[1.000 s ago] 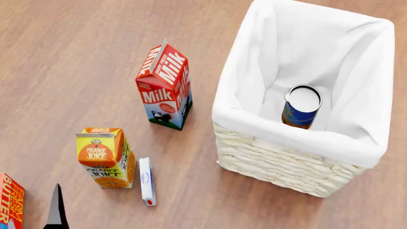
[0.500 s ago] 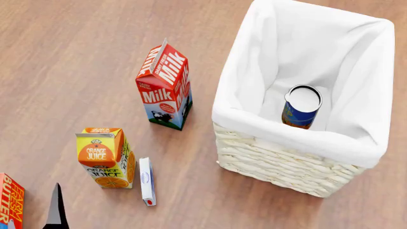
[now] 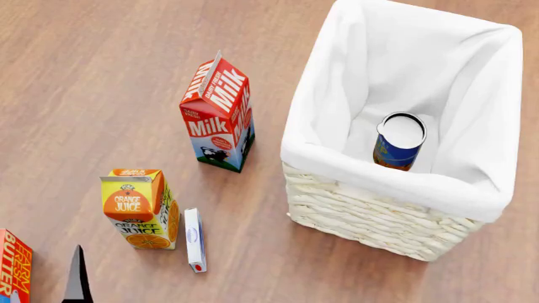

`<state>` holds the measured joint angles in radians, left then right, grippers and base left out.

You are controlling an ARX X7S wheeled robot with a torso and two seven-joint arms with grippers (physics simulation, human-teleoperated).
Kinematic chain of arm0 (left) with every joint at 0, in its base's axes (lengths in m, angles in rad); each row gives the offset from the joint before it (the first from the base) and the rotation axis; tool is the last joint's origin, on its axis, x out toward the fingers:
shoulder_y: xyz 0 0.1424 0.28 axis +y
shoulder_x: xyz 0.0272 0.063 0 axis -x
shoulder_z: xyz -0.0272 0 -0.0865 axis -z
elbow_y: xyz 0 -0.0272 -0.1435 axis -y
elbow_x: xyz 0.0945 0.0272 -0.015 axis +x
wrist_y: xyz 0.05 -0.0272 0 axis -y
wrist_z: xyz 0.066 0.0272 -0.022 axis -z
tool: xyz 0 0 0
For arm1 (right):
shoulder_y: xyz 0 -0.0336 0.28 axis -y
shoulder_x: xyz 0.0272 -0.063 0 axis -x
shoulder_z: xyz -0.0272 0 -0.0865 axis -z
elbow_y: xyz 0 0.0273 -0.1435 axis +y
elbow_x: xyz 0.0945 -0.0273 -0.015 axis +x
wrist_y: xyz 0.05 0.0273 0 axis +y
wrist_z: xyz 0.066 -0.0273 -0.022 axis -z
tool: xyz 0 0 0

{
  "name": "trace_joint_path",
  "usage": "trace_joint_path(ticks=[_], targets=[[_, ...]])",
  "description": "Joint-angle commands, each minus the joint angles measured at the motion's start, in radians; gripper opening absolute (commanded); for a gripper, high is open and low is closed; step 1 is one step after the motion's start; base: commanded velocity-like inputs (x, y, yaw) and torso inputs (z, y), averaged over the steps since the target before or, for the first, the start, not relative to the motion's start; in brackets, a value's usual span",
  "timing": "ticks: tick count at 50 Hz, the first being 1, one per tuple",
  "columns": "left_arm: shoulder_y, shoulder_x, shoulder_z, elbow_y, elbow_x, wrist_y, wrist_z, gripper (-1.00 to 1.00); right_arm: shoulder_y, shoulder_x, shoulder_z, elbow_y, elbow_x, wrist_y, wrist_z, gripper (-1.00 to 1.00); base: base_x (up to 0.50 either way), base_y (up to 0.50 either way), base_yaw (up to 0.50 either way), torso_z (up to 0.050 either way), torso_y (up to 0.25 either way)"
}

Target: Pick up the alphabet soup and the tomato sauce, and put them in the basket.

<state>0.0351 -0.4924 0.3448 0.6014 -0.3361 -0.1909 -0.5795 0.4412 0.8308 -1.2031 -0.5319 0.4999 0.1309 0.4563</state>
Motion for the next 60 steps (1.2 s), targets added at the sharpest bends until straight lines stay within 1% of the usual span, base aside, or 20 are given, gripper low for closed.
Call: trace_joint_path(ticks=[1, 3, 9, 19, 31, 39, 44, 46, 48, 54, 60], targets=[[0.006, 0.028, -0.031, -0.031, -0.026, 0.038, 0.064, 1.0, 0.024, -0.07, 0.001, 0.034, -0.049, 0.024, -0.05, 1.0, 0.0, 0.0, 0.0, 0.0, 0.0], [-0.007, 0.013, -0.046, 0.023, -0.057, -0.017, 0.045, 1.0, 0.021, -0.096, -0.005, 0.07, -0.054, 0.014, -0.059, 1.0, 0.0, 0.0, 0.0, 0.0, 0.0], [-0.005, 0.013, -0.043, 0.027, -0.057, -0.016, 0.043, 1.0, 0.027, -0.139, -0.017, 0.119, -0.058, 0.011, -0.081, 1.0, 0.0, 0.0, 0.0, 0.0, 0.0], [-0.012, 0.012, -0.041, 0.029, -0.066, -0.022, 0.044, 1.0, 0.024, -0.18, -0.037, 0.13, -0.071, 0.007, -0.094, 1.0, 0.0, 0.0, 0.0, 0.0, 0.0], [-0.011, 0.012, -0.034, 0.023, -0.061, -0.016, 0.046, 1.0, 0.027, -0.191, -0.05, 0.099, -0.087, 0.025, -0.089, 1.0, 0.0, 0.0, 0.0, 0.0, 0.0], [-0.006, 0.007, -0.036, 0.039, -0.062, -0.016, 0.041, 1.0, 0.003, -0.199, -0.049, 0.14, -0.08, -0.018, -0.098, 1.0, 0.0, 0.0, 0.0, 0.0, 0.0], [-0.007, 0.006, -0.039, 0.042, -0.066, -0.019, 0.038, 1.0, -0.001, -0.208, -0.058, 0.157, -0.101, -0.013, -0.091, 1.0, 0.0, 0.0, 0.0, 0.0, 0.0], [-0.006, 0.006, -0.039, 0.037, -0.065, -0.013, 0.041, 1.0, 0.004, -0.217, -0.084, 0.176, -0.165, 0.031, -0.066, 1.0, 0.0, 0.0, 0.0, 0.0, 0.0], [-0.006, 0.002, -0.044, 0.049, -0.071, -0.02, 0.036, 1.0, -0.006, -0.217, -0.078, 0.184, -0.15, 0.01, -0.07, 1.0, 0.0, 0.0, 0.0, 0.0, 0.0], [-0.003, -0.001, -0.047, 0.059, -0.075, -0.022, 0.031, 1.0, -0.019, -0.223, -0.085, 0.194, -0.173, 0.015, -0.048, 1.0, 0.0, 0.0, 0.0, 0.0, 0.0], [-0.003, 0.001, -0.044, 0.05, -0.072, -0.015, 0.034, 1.0, -0.017, -0.241, -0.102, 0.196, -0.209, 0.052, -0.027, 1.0, 0.0, 0.0, 0.0, 0.0, 0.0]])
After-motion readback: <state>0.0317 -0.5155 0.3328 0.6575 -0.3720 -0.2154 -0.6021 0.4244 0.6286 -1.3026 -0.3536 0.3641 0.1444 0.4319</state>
